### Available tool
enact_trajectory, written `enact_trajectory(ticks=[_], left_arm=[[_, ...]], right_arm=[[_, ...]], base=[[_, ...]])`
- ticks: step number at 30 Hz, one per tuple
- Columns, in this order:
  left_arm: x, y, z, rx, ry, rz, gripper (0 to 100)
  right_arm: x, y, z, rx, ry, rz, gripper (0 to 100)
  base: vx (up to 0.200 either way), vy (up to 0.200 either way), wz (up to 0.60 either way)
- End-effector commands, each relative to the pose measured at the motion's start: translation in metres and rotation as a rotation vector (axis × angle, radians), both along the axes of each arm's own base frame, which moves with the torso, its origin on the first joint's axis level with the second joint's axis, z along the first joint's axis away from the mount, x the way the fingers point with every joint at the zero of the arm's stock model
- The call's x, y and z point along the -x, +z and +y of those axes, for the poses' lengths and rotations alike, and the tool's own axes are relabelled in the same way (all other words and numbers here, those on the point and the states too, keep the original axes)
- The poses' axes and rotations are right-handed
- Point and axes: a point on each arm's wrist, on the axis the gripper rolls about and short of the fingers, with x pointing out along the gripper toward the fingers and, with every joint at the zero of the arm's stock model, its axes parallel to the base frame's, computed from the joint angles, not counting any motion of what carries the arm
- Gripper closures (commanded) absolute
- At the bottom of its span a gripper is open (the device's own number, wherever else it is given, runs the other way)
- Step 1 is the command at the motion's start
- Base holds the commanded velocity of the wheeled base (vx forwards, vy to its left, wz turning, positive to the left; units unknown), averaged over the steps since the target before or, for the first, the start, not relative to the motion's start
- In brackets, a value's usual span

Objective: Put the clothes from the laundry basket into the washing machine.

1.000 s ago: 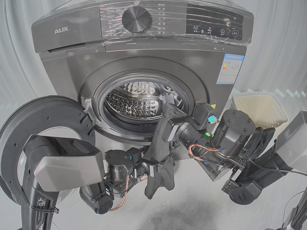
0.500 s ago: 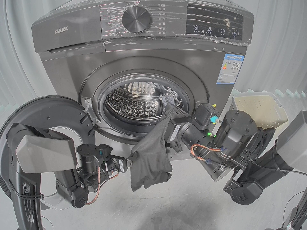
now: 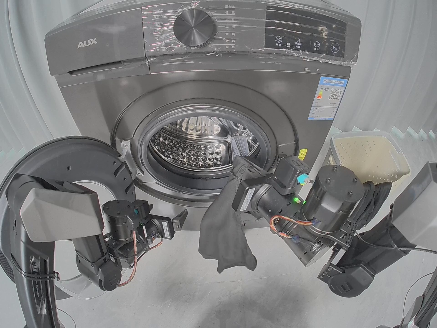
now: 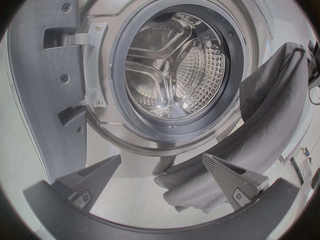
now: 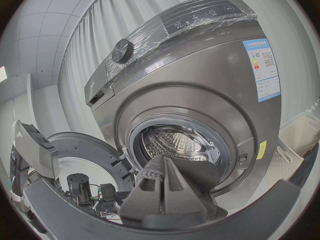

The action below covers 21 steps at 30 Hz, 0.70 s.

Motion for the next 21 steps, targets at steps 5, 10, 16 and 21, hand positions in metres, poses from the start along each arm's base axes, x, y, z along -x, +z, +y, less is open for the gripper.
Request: enact_trajectory(ticks=[5,10,16,21], left_arm=[[0.004,-0.001,-0.005,0.000,-0.026,0.009,0],[0.020,0.015,-0.010,0.012,-0.082,-0.008,0],[0.044,0.039,-0.022,0.032,-0.156,-0.047,0],[0.061,0.045,-0.036,0.036,-0.223,-0.051,0]], right_arm=[[-0.003,-0.003,0.004,0.005,-0.002,0.004,100],[-0.022,-0.015,0.010,0.014,-0.029,0.012,100],[-0.042,-0.023,0.016,0.013,-0.059,0.005,100],[-0.051,-0.027,0.018,0.009,-0.070,0.002,100]], base=[[0.000,0.000,0.00],[0.000,0.000,0.00],[0.000,0.000,0.00],[0.000,0.000,0.00]])
